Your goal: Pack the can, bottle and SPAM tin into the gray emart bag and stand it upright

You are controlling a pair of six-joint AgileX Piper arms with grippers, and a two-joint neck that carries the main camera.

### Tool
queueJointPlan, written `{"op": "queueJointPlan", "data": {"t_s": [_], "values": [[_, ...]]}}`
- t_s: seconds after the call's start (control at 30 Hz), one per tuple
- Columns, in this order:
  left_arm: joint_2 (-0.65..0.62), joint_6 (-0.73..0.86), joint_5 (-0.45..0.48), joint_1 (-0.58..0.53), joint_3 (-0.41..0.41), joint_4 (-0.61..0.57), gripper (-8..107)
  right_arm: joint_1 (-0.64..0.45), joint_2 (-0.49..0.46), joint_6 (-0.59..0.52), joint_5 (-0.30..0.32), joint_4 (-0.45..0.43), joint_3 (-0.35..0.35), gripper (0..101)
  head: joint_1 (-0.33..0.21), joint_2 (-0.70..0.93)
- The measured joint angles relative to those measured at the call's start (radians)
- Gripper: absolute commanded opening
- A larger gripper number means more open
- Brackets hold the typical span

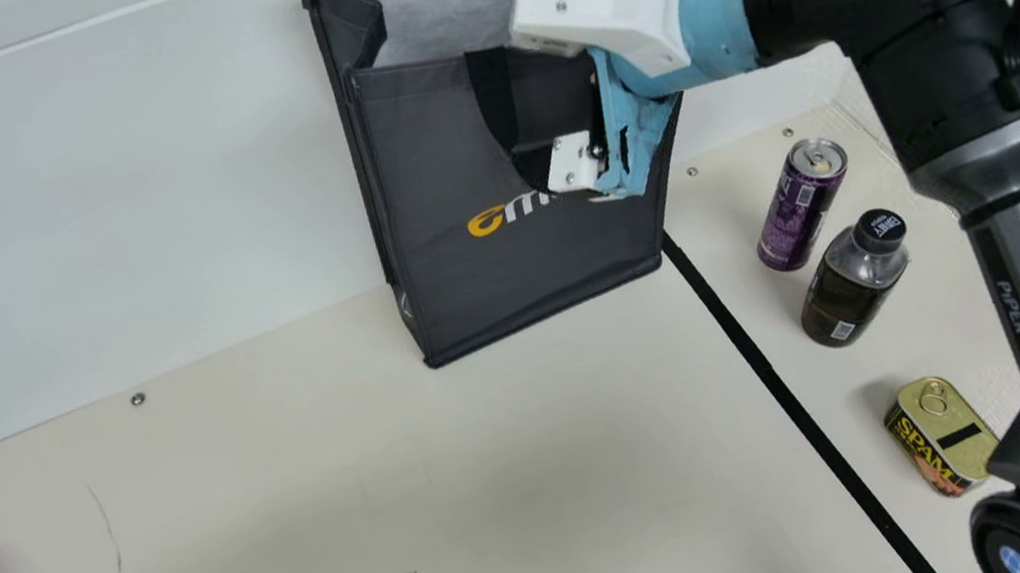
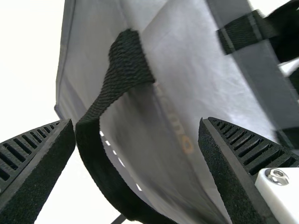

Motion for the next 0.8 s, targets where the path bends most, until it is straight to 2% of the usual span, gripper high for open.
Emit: {"op": "queueJointPlan", "data": {"t_s": [0.43, 0.8], "values": [[0.0, 0.0, 0.0, 0.0, 0.0, 0.0, 90, -0.019, 0.026, -0.036, 0.0, 0.034, 0.016, 1, 0.0, 0.002], [0.0, 0.0, 0.0, 0.0, 0.0, 0.0, 90, -0.035, 0.036, -0.055, 0.001, 0.059, 0.008, 0, 0.0, 0.0]]}}
